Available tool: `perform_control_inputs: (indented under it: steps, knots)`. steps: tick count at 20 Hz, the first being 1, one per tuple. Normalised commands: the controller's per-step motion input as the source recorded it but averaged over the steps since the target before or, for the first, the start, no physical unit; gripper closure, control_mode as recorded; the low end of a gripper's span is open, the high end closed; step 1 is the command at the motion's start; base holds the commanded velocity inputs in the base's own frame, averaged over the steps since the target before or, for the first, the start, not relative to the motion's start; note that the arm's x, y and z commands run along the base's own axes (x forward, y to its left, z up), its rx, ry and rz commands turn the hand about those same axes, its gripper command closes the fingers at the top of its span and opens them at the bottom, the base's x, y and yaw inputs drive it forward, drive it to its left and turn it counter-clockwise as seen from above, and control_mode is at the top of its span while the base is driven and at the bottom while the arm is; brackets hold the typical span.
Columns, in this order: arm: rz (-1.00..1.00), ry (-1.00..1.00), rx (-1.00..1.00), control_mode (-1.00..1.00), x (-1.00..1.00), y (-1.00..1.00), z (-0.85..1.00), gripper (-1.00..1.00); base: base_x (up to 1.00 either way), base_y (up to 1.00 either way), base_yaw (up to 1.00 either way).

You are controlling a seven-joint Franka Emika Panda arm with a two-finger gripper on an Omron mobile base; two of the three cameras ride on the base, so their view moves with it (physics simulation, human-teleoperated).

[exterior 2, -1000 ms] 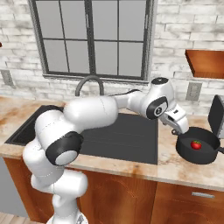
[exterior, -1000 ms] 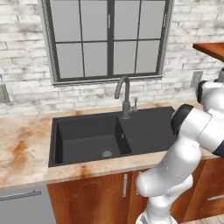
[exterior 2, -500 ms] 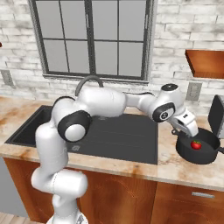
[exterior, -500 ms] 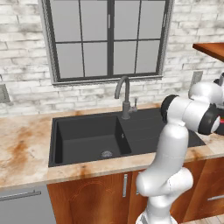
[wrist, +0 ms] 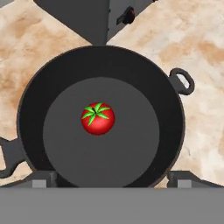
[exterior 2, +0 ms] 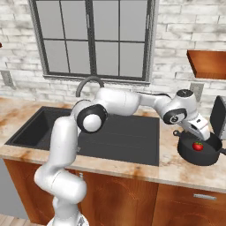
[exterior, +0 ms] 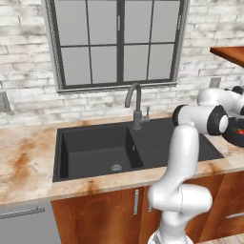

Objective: Dump the tomato from the pot into the sink. Then turn on the water and wash the tomato. Then turn off the water and put the tomato back in the pot.

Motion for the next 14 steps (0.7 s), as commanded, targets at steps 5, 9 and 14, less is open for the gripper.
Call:
perform_control_inputs:
  steps: [5,9,14]
  knots:
    - [0.00,0.00,0.00,-1.00,0.06,-0.18,-0.09,-1.00,0.00,0.00,0.00]
    - [0.00,0.00,0.00,-1.00,0.02,0.00,-0.13,-1.00,0.00,0.00,0.00]
    - [0.00,0.00,0.00,-1.00,0.17,0.00,-0.27,-1.00,0.00,0.00,0.00]
